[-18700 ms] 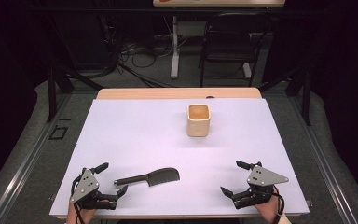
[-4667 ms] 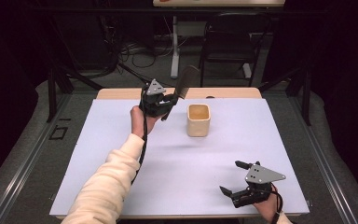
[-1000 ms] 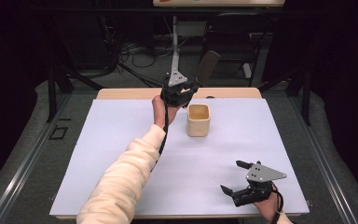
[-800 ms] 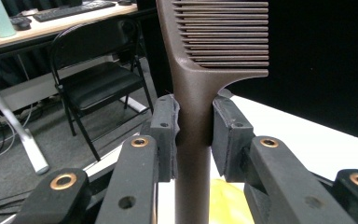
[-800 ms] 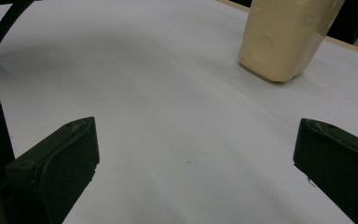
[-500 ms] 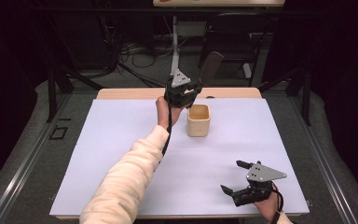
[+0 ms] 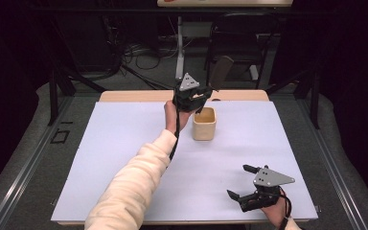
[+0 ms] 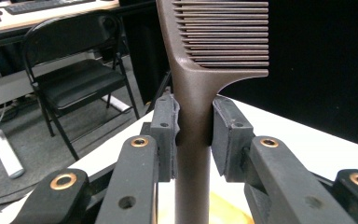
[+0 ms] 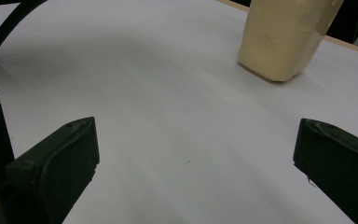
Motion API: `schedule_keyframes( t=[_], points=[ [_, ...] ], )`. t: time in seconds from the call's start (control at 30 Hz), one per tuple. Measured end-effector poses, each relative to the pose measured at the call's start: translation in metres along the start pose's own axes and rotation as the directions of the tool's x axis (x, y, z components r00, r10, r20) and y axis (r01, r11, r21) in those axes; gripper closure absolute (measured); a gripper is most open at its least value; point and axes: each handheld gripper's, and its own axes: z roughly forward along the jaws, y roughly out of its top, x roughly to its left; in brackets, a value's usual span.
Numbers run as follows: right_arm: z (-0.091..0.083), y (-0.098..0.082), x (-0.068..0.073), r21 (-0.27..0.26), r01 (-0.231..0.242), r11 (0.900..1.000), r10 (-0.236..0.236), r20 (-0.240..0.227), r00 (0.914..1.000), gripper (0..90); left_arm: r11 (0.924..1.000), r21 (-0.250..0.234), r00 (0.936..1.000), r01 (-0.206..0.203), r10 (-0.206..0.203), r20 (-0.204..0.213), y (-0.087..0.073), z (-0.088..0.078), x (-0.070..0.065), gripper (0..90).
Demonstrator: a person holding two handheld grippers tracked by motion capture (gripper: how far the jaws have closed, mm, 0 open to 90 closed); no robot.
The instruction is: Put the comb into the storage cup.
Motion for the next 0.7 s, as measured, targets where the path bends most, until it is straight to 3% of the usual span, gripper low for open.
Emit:
schedule_keyframes(
  t=[0.7],
  points=[
    [-0.0002, 0.0000, -0.0003, 0.001, -0.001, 1.000, 0.001, 0.000, 1.0000, 0.0, 0.9997, 0.022, 0.9995, 0.009, -0.010, 0.029, -0.0055, 0.0090, -0.0003, 72.2]
  ],
)
